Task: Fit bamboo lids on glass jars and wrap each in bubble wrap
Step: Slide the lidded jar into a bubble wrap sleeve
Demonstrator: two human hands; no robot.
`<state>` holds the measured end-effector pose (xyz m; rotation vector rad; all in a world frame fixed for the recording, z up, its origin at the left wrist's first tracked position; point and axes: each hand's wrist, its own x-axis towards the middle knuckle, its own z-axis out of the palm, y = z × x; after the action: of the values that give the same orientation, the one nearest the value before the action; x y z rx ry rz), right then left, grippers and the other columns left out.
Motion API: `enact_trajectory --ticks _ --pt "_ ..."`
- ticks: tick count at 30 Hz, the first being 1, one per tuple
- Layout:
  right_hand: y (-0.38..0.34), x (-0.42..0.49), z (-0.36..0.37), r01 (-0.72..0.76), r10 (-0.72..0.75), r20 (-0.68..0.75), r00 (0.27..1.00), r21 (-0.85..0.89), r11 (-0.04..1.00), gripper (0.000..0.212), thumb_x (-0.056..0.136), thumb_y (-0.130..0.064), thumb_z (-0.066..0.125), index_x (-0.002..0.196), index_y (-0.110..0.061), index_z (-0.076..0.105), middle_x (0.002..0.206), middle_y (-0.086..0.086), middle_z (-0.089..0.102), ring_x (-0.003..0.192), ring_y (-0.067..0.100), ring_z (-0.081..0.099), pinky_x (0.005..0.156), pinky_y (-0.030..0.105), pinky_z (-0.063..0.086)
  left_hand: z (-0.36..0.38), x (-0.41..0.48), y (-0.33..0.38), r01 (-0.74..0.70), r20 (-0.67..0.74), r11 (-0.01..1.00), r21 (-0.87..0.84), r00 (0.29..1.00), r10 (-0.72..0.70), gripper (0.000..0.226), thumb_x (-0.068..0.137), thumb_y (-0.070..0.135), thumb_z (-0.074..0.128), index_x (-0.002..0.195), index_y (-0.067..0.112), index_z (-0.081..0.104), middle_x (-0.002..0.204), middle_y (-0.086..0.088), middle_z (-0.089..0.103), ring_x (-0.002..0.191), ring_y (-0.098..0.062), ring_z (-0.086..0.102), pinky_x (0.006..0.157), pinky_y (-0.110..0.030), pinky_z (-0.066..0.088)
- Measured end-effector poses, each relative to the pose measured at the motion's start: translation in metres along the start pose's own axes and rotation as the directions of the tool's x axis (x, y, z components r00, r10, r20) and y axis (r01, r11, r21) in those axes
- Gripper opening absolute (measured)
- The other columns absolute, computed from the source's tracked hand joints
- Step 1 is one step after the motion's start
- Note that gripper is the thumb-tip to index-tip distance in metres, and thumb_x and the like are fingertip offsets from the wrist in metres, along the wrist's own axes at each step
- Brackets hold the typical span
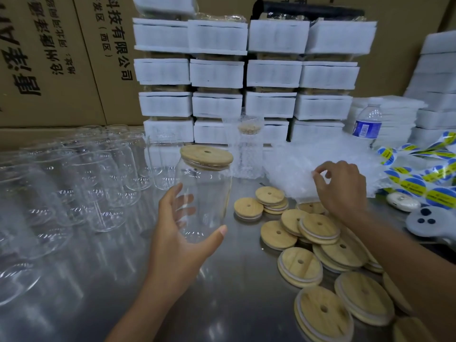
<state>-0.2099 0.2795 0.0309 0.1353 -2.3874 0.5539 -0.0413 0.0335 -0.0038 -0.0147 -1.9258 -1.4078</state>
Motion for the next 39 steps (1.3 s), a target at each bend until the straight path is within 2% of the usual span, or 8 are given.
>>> enact_trajectory --ticks 8,17,23,25,28,31,35,39 --pt "-0.070 -0.019 -0.018 0.328 -0.278 -0.186 0.942 0.352 0.877 0.006 0.089 -0.017 0.063 0.085 -0.015 0.060 0.093 -0.004 0.049 0.093 0.017 0.045 0.082 0.024 0.026 -0.002 0.003 0.002 -0.030 -0.087 0.999 -0.039 0.996 0.027 0.087 0.049 0.053 0.076 0.125 0.054 0.034 0.118 0.023 0.056 0.105 0.003 0.059 0.089 -0.025 0.045" --pt "-0.130 -0.104 -0.041 0.382 -0.544 0.415 0.730 0.413 0.827 0.006 0.092 -0.030 0.055 0.087 -0.027 0.052 0.099 -0.007 0.057 0.097 0.017 0.053 0.084 0.032 0.038 -0.013 0.015 0.010 -0.030 -0.201 0.979 -0.203 0.980 -0.011 0.080 0.050 0.048 0.076 0.120 0.048 0.037 0.119 0.009 0.057 0.104 -0.002 0.062 0.082 -0.020 0.047" --pt "-0.130 -0.148 -0.034 0.513 -0.658 0.472 0.586 0.413 0.753 0.015 0.095 -0.035 0.045 0.104 -0.026 0.052 0.107 -0.004 0.057 0.103 0.018 0.046 0.088 0.035 0.034 -0.015 0.012 0.012 -0.041 -0.207 0.975 -0.220 0.978 -0.006 0.076 0.054 0.048 0.078 0.119 0.054 0.038 0.120 0.012 0.058 0.106 -0.003 0.062 0.084 -0.025 0.047" --pt "-0.126 -0.148 -0.031 0.409 -0.625 0.483 0.613 0.483 0.775 0.021 0.092 -0.042 0.049 0.109 -0.032 0.051 0.109 -0.010 0.059 0.103 0.013 0.051 0.087 0.031 0.037 -0.015 0.011 0.013 -0.045 -0.195 0.978 -0.202 0.981 0.004 0.077 0.055 0.048 0.078 0.119 0.055 0.036 0.121 0.013 0.057 0.106 -0.004 0.061 0.084 -0.023 0.048" --pt "-0.119 -0.141 -0.029 0.141 -0.470 0.400 0.787 0.624 0.768 0.033 0.087 -0.052 0.056 0.116 -0.038 0.049 0.107 -0.020 0.060 0.098 0.001 0.057 0.086 0.024 0.044 -0.014 0.010 0.014 -0.049 -0.181 0.980 -0.190 0.983 0.014 0.082 0.054 0.048 0.078 0.124 0.049 0.036 0.121 0.012 0.057 0.108 -0.005 0.061 0.082 -0.015 0.048" --pt "-0.115 -0.126 -0.035 -0.114 -0.295 0.319 0.901 0.829 0.547 0.054 0.074 -0.063 0.064 0.119 -0.041 0.045 0.111 -0.022 0.060 0.104 -0.002 0.058 0.089 0.022 0.045 -0.008 0.006 0.017 -0.051 -0.096 0.987 -0.152 0.995 0.036 0.087 0.053 0.047 0.079 0.128 0.044 0.035 0.119 0.014 0.057 0.108 -0.002 0.060 0.085 -0.012 0.046" --pt "-0.114 -0.119 -0.045 -0.195 -0.342 0.330 0.880 0.907 0.372 0.089 0.054 -0.077 0.068 0.129 -0.039 0.038 0.124 -0.020 0.057 0.118 -0.001 0.053 0.098 0.028 0.046 0.011 -0.009 0.018 -0.031 0.100 0.996 -0.085 0.994 0.040 0.087 0.050 0.049 0.080 0.123 0.055 0.034 0.115 0.024 0.057 0.109 0.002 0.058 0.088 -0.019 0.048" --pt "-0.114 -0.121 -0.047 -0.264 -0.279 0.370 0.886 0.897 0.353 0.077 0.051 -0.057 0.075 0.118 -0.045 0.041 0.117 -0.022 0.060 0.113 -0.005 0.056 0.096 0.030 0.048 0.024 -0.024 0.019 -0.013 0.195 0.999 -0.039 0.981 0.020 0.095 0.049 0.048 0.079 0.127 0.060 0.026 0.118 0.032 0.052 0.116 0.008 0.051 0.090 -0.014 0.044"
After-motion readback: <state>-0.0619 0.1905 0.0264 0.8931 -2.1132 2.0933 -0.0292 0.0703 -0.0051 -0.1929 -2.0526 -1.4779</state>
